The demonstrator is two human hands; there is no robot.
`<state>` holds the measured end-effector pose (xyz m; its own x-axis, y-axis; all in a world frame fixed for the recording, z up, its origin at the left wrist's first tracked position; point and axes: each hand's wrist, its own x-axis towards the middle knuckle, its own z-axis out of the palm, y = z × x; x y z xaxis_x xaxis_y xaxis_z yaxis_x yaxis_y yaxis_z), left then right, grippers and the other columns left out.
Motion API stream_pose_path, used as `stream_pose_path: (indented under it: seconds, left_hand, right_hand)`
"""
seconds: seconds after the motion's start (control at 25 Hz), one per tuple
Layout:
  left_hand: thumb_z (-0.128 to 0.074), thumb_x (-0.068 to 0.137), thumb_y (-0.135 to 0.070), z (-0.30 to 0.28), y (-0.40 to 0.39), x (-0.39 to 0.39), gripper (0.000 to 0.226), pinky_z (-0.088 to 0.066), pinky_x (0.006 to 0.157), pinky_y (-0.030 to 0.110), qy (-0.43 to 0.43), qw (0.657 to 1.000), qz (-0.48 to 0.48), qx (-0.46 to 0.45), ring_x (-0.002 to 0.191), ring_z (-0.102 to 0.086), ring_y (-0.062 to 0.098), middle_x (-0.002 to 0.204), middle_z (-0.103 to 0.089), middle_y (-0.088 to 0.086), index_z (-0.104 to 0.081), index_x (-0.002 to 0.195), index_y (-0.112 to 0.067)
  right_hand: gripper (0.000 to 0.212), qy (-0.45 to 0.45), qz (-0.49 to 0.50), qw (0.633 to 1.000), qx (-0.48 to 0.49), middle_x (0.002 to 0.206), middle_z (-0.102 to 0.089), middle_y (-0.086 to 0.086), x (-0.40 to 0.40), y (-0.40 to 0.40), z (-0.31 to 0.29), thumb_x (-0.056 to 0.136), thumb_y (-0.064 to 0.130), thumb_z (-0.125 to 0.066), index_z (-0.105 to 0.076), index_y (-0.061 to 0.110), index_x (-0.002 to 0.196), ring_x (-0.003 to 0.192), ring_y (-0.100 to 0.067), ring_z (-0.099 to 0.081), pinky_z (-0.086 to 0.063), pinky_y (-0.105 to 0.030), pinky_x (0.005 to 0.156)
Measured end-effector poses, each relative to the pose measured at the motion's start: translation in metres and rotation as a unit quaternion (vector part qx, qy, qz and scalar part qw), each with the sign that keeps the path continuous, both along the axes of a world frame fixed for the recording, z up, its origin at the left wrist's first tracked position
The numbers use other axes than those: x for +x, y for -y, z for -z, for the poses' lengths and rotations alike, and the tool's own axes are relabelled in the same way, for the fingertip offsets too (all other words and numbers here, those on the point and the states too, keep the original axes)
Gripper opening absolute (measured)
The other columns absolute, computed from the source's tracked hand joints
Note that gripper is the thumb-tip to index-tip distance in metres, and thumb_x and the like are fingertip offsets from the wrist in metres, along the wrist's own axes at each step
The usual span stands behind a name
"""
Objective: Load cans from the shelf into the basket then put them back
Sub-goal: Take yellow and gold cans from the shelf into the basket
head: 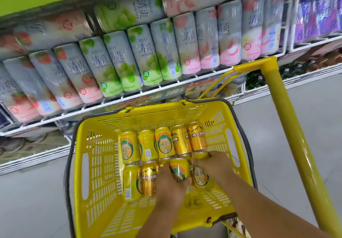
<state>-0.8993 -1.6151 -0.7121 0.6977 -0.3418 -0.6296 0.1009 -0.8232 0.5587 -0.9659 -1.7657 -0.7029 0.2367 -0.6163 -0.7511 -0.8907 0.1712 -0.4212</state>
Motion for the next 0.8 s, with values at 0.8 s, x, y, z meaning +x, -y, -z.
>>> stream_pose_path:
  seconds: [0.8]
  left_hand:
    - [-0.056,0.093,-0.050,-0.136,-0.044,0.057,0.064,-0.044,0.108,0.042,0.199,0.962,0.178,0.047,0.136,-0.039,0.027,0.147,-0.043,0.008,-0.044,0.149,-0.021]
  right_hand:
    - [0.043,0.072,-0.217,0.966,-0.123,0.135,-0.053,0.002,-0.010,-0.008,-0.149,0.097,0.043,-0.058,-0.055,0.026,0.137,0.123,-0.018,-0.054,-0.045,-0.031,0.096]
